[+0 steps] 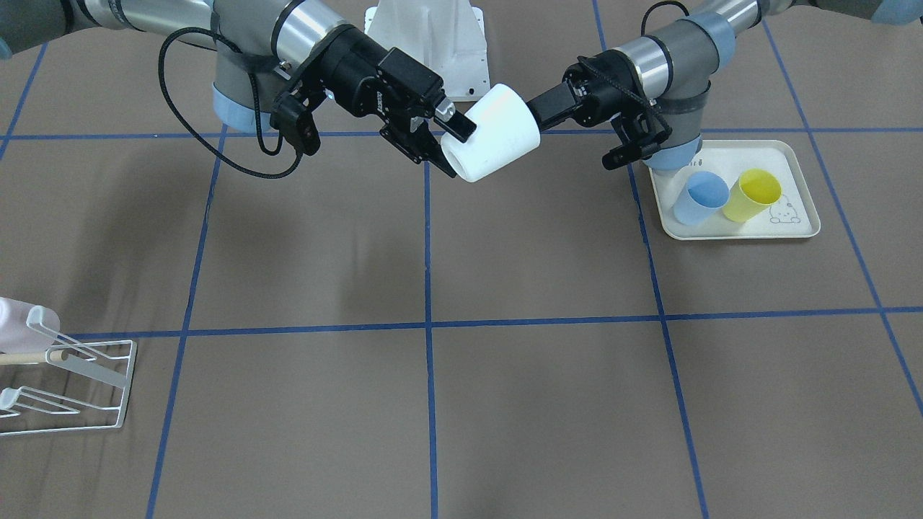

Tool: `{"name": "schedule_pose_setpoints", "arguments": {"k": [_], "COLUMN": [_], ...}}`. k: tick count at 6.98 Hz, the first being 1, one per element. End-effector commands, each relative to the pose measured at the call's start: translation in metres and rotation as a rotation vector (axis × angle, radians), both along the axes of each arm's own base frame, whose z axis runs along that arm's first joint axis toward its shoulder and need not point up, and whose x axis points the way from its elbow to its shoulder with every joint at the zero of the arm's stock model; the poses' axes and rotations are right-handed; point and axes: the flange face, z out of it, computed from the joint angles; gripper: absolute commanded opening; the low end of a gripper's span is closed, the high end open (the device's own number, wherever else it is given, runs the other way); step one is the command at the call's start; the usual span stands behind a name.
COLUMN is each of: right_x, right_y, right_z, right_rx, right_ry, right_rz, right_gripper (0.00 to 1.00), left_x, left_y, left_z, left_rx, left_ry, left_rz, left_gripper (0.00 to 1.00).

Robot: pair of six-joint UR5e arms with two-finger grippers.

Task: Transfer IKEA cup to right arm and place on rack

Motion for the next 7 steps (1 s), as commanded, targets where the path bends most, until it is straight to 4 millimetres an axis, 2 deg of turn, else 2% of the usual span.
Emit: {"name": "schedule_pose_setpoints", "arguments": {"k": [1, 7], "right_x": [-0.0011, -0.002], "right_y": [0.0006, -0.0001], "right_z": [0.0, -0.0007], "right_rx": [-0.002, -0.006], "right_ry": [-0.001, -0.004], "right_rz": [-0.003, 0.005], "right_gripper": [1.0, 1.0], "left_x": [0.0055, 0.0139], "left_y": [-0.0007, 0.0046], "left_z": [-0.0037, -0.0055], "left_rx": [-0.009, -0.008], "left_ry": [-0.012, -0.009], "left_rz": [0.004, 0.017], "left_gripper": [0.0, 0.0]}}
